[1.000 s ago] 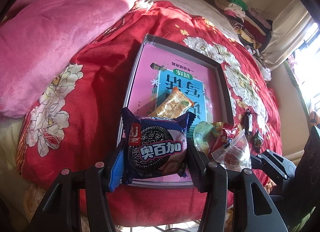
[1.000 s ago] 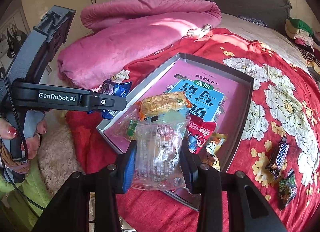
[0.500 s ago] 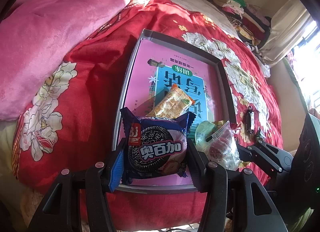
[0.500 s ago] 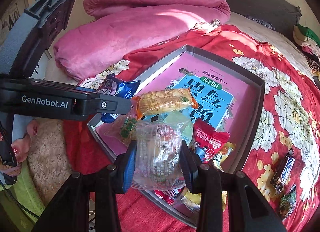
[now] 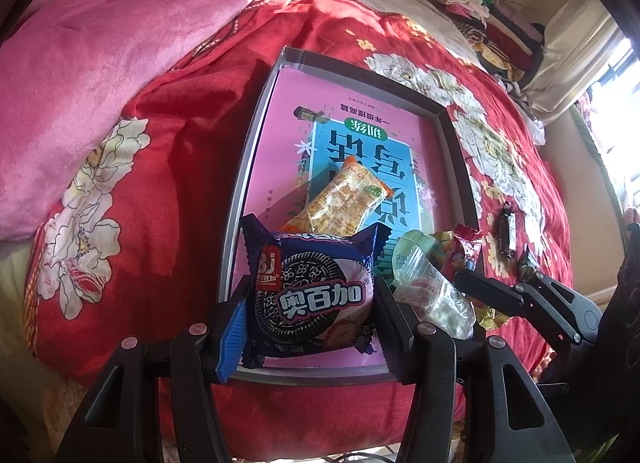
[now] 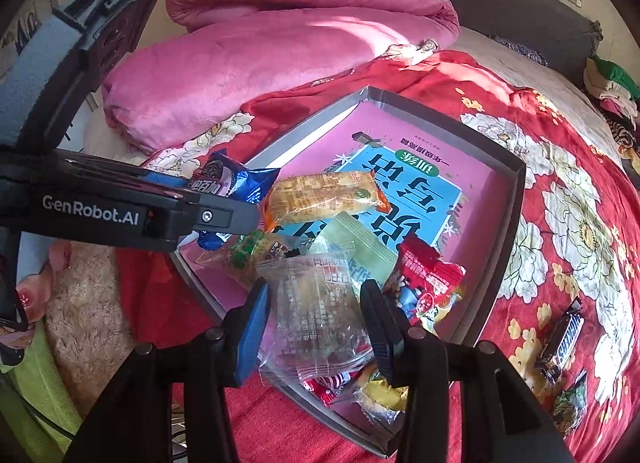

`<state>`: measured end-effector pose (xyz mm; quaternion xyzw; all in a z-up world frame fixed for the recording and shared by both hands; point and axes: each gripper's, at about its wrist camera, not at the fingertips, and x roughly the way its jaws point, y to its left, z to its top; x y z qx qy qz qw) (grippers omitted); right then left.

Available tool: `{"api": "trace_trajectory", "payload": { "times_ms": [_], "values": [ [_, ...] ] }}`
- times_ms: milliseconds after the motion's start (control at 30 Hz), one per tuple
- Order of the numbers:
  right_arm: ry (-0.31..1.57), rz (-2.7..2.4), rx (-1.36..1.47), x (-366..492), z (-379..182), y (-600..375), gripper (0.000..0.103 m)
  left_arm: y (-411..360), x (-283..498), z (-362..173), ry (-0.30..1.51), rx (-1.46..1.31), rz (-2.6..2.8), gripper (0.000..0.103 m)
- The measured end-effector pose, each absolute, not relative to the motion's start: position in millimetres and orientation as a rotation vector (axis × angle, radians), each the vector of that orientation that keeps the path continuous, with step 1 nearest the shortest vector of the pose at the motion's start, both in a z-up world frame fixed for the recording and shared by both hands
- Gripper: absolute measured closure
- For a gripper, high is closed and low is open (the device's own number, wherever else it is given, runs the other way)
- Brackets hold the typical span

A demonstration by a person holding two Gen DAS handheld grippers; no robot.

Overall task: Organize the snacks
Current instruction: 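Open the left tool over the tray to release the biscuit pack while the right tool releases the candy bag, then reach the left tool to the Snickers bar while the right tool reaches the green-black candy pack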

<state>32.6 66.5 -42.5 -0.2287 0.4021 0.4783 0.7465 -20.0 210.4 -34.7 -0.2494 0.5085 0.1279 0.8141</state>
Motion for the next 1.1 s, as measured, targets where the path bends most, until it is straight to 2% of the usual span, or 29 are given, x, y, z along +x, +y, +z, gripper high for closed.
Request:
{"api": "trace_trajectory", "payload": {
  "times_ms": [167,233,1100],
  "values": [
    [0.852,1.044,-0.456,33,-27,53,0.053,206,-17,-36,1.103,-0.519,0.287,0.042],
    [0.846,1.038,-0.432,35,-21,46,0.053,204,-16,-34,1.106,-0.510,0.292,0.037],
    [0.761,0.809,-0.159,92,20,-67,0.047,139,30,24,1.037,-0.376,0.215,0.030]
  ]
}}
